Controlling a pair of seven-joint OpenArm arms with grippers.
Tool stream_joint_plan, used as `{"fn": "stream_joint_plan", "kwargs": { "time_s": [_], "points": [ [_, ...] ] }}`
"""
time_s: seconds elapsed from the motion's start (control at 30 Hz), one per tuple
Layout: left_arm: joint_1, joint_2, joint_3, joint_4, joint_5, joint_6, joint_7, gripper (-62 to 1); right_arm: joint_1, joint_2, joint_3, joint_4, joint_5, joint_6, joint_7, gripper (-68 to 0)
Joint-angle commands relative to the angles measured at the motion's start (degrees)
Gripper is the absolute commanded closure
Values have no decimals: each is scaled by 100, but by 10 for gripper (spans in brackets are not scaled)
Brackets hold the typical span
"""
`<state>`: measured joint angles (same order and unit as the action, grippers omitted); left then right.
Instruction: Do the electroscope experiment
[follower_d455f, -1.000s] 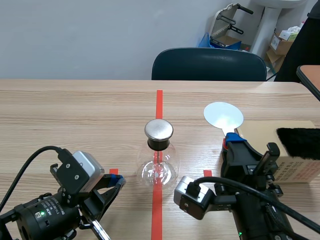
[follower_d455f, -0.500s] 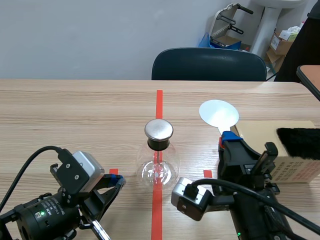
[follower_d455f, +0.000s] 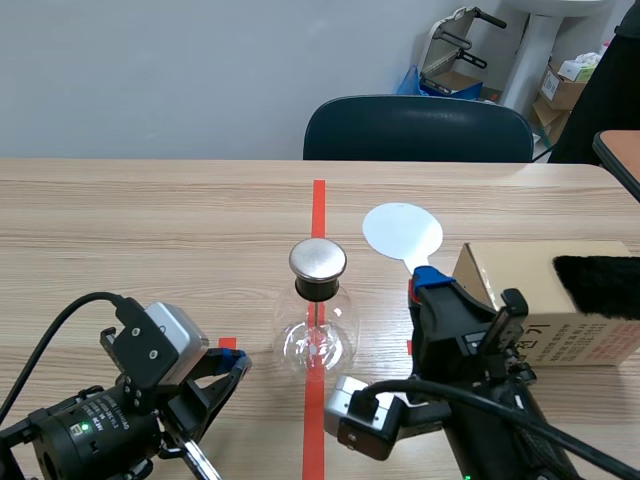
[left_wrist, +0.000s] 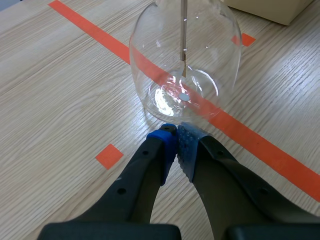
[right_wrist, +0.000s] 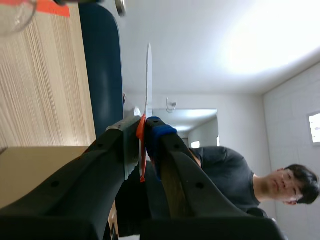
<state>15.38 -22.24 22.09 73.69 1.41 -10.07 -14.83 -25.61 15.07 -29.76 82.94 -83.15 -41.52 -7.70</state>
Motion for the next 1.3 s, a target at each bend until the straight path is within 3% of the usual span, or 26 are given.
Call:
{"fn": "stream_joint_plan", "kwargs": {
  "time_s": [0.0, 0.43, 0.63, 1.27],
  "points": [
    [-15, 31, -35, 114, -33, 15, -83, -42, 35, 50, 17, 92, -24, -90, 96, -11],
    [-15, 31, -35, 114, -31, 15, -76, -42, 31, 50, 17, 210, -20, -81, 1241, -10],
    [-15, 31, -35, 114, -31, 15, -76, -42, -2, 50, 17, 280, -20, 164, 1547, -10],
    [-15, 31, -35, 114, -33, 15, -59, -42, -44, 48, 17, 280, -20, 192, 1582, -10]
  ]
}}
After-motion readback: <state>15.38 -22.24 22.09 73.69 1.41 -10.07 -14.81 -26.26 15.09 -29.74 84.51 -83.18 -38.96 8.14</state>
